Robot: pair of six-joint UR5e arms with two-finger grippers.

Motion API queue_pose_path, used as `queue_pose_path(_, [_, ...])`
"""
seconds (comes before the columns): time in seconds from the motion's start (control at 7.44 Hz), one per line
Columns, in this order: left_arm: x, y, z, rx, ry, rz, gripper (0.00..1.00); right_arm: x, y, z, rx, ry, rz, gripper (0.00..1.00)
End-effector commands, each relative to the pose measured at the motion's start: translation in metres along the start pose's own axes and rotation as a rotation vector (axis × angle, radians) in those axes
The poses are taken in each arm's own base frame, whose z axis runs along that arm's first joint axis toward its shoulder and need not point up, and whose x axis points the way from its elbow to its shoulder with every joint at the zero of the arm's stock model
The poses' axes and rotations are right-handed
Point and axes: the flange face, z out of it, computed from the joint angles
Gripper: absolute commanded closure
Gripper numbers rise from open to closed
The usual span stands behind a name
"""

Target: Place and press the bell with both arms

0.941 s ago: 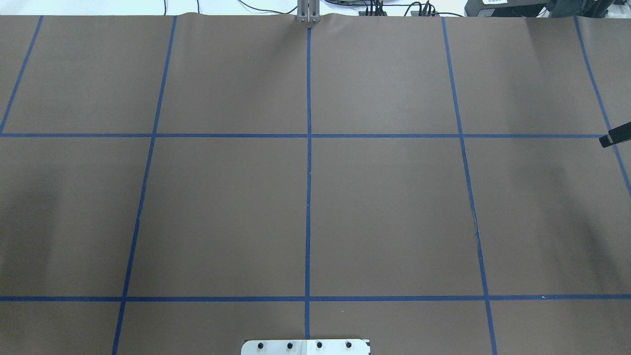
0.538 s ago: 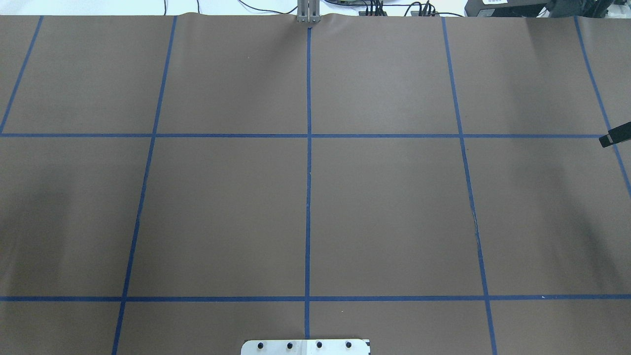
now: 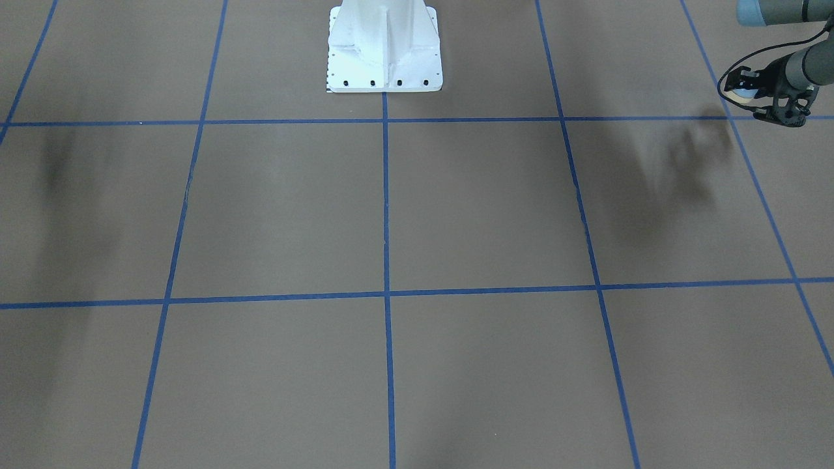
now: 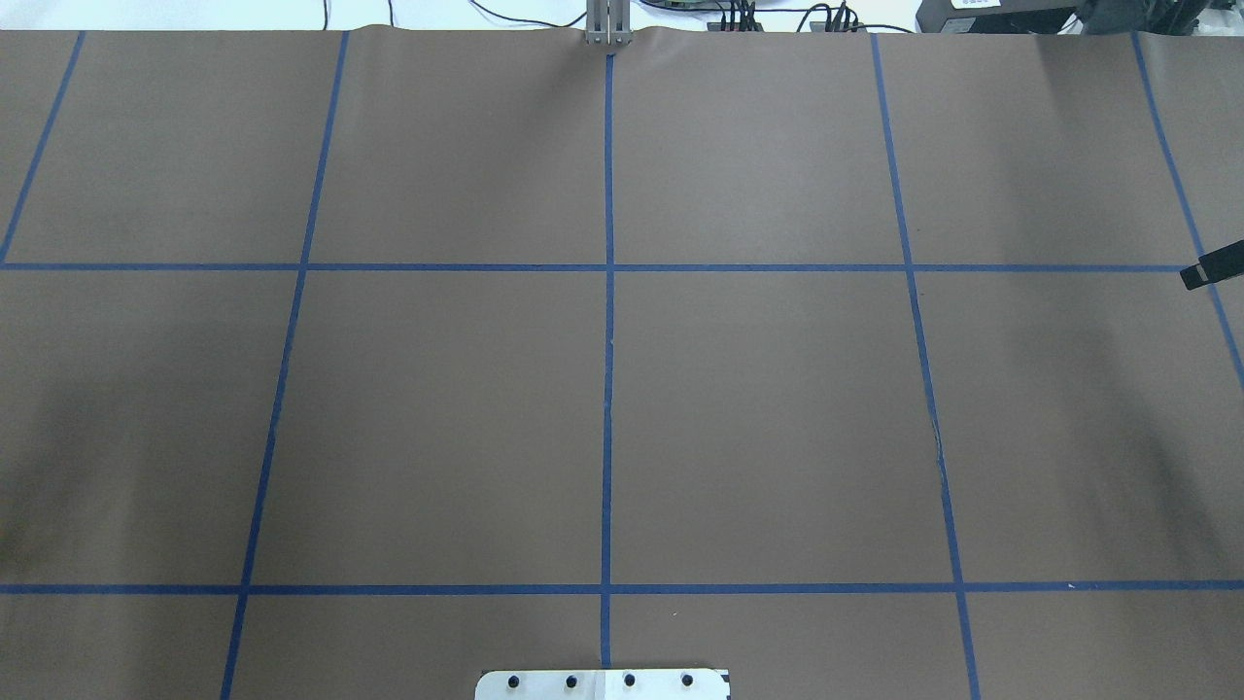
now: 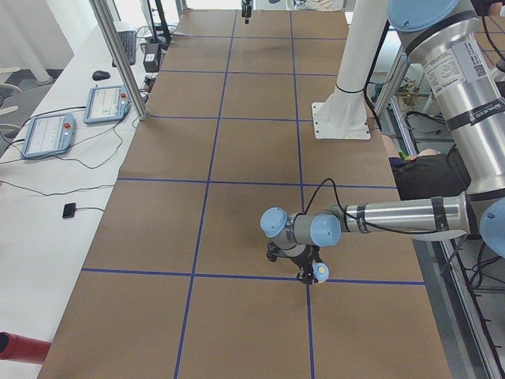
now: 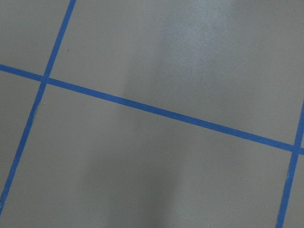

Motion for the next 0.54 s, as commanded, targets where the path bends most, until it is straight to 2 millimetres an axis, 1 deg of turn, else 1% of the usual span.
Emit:
queue_pose_path(0.0, [0.017, -0.056, -0.072, 0.112, 0.006, -0.039, 1.0, -0.001, 0.0, -0.001, 0.003, -0.001, -0.004, 0.0])
queue_pose_path(0.13, [0.034, -0.09, -0.107, 0.13, 0.009, -0.054, 1.0, -0.001, 0.0, -0.001, 0.003, -0.001, -0.004, 0.0])
queue_pose_path(0.4, [0.081, -0.147, -0.168, 0.149, 0.011, -0.104, 1.0, -0.001, 0.0, -0.001, 0.003, -0.001, -0.004, 0.0])
